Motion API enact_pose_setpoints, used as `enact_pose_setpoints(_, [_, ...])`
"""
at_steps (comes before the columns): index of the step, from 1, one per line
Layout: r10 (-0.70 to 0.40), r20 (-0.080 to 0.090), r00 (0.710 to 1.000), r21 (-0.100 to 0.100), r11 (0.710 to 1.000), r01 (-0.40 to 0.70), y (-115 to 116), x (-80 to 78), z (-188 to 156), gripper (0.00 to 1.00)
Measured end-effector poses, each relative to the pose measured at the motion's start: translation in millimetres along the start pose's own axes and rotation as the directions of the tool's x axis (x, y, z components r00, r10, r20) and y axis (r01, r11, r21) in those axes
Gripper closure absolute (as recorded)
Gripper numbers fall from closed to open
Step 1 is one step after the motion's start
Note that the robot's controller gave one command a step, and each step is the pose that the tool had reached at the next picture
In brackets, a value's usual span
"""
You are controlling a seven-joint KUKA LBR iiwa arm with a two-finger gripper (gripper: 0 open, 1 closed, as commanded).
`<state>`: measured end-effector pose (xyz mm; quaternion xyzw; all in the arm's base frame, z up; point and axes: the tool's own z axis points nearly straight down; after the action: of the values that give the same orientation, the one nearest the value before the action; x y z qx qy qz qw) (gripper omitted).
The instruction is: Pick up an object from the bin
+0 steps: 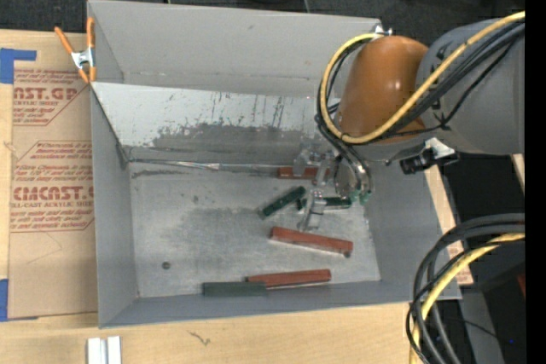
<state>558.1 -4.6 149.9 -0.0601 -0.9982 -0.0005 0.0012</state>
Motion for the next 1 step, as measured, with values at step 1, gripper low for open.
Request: enact_pose_setpoints(1, [0.002, 0.004, 1.0, 0.001, 1.0, -0.002, -33.8, 43.2, 20.8, 0.0])
